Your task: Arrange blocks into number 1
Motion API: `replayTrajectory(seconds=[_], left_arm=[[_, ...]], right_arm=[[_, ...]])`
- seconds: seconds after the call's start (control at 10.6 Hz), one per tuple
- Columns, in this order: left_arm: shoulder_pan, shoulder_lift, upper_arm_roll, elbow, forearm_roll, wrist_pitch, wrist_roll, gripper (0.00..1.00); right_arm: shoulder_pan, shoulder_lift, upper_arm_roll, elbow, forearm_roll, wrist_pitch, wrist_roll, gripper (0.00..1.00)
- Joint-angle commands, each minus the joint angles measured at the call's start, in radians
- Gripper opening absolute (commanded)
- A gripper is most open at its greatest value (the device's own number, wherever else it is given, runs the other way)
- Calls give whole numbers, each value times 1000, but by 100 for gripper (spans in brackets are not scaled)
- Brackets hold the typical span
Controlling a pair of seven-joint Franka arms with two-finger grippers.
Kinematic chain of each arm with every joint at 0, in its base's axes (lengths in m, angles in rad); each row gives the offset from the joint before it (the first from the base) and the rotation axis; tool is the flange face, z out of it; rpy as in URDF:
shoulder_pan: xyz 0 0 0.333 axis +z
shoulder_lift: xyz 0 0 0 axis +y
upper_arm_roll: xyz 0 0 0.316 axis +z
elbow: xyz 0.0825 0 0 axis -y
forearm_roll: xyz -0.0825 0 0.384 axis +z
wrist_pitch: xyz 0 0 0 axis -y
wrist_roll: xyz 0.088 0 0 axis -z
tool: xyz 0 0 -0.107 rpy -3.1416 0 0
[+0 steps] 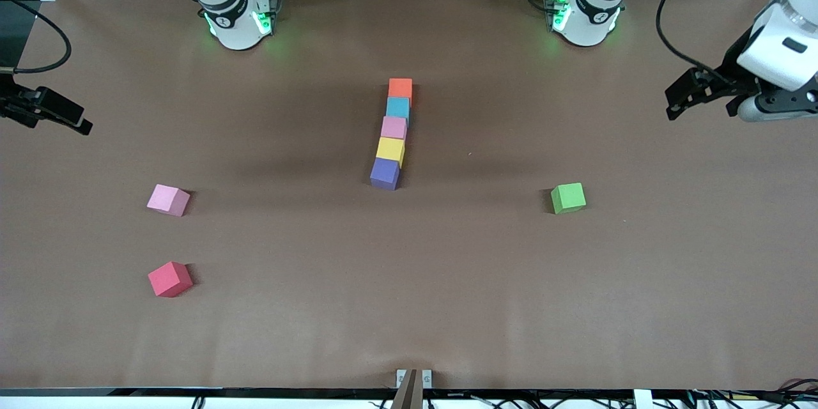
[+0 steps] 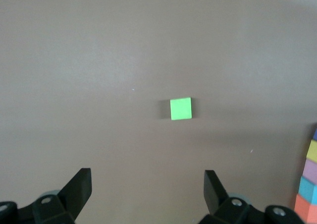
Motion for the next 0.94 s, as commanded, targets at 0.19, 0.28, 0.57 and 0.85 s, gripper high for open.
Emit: replayTrajectory(seconds=[0.19,0.28,0.57,0.85], left_arm=[[0,28,-4,57,-20,-73,44,100],[-2,23,-4,56,-22,-75,41,100],[0,22,-2,56,-22,-89,41,100],[1,19,-4,56,-21,-90,40,100]], right_arm=[[-10,-14,11,-12,-4,-7,-14,100],[-10,-15,11,-12,-4,-7,-14,100],[-7,-14,11,-12,-3,-7,-12,100],[-4,-14,11,-12,-4,-8,-12,100]])
